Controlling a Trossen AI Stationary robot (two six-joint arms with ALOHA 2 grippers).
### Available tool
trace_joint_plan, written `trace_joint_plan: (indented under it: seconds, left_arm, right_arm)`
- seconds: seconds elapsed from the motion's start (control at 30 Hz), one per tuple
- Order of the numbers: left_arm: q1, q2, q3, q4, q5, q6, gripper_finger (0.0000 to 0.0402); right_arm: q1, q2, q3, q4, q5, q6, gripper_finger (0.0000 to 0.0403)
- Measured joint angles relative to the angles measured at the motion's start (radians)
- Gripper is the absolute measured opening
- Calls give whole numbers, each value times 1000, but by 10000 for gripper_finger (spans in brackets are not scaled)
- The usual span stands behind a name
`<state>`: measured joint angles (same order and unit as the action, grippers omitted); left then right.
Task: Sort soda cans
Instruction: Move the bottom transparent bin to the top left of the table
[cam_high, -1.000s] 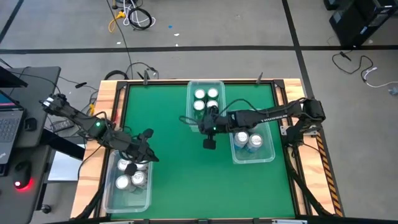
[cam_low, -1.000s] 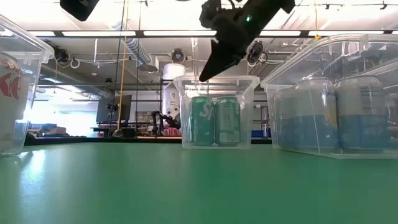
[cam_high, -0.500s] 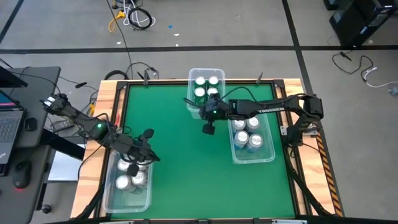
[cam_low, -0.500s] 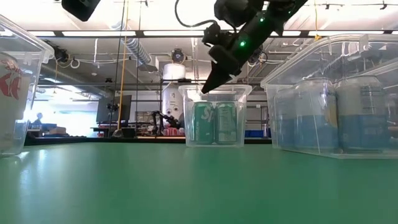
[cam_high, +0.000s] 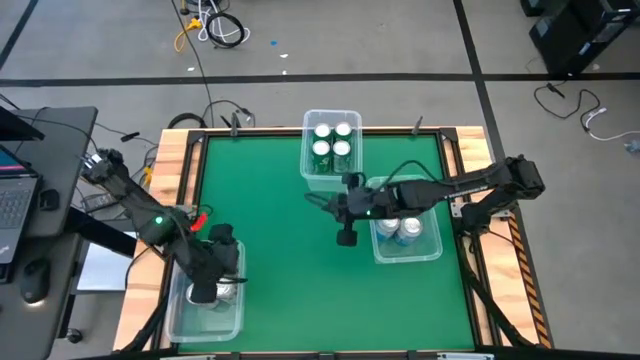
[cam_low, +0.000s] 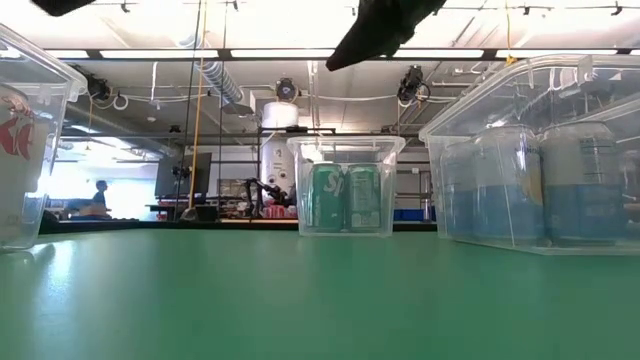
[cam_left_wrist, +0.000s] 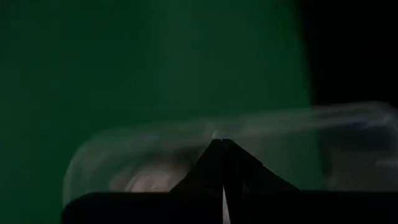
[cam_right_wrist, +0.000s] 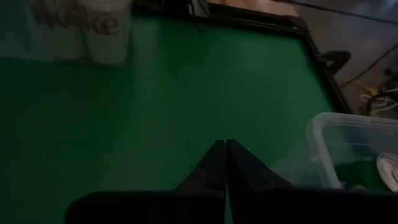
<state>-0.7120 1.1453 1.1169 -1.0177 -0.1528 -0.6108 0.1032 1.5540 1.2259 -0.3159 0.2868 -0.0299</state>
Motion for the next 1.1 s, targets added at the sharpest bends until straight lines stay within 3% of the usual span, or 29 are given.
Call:
trace_joint_plan:
  seconds: [0.17,0.47,0.87,1.1]
  left_arm:
    - [-17,43,23,-215,-104,-184,0]
    - [23,61,-95,-181,-198,-188,0]
    - [156,59,-219,6,-384,-47,0]
    - [260,60,-268,127,-548,87,0]
  right_arm:
    - [57,1,0,-15,77,9,0]
    - [87,1,0,-47,91,38,0]
    - [95,1,0,-46,103,80,0]
    - [106,1,0,-49,140,82,0]
